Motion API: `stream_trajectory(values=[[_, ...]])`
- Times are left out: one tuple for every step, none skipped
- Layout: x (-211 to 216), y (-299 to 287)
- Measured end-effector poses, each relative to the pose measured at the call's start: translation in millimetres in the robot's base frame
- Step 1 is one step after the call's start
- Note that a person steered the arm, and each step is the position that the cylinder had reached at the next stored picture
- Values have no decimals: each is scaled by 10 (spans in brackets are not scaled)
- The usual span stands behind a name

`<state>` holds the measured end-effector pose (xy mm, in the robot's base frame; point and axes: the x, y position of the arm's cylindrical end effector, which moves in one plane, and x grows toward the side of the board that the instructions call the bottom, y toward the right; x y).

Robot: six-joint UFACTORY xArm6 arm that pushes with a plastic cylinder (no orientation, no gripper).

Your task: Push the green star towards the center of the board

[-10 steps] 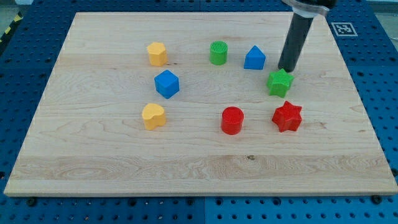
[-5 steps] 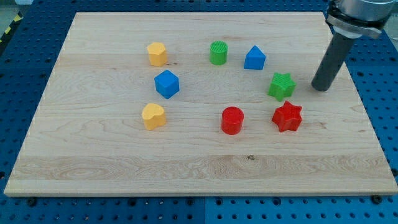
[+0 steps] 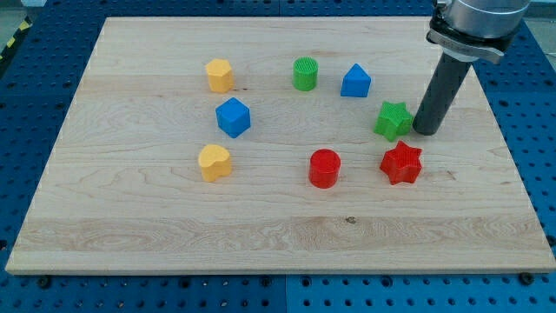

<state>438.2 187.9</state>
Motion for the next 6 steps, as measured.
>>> stream_trajectory(values=[[0,-130],[-1,-279],[-19,-377],[-19,-379],[11,-267],[379,84]])
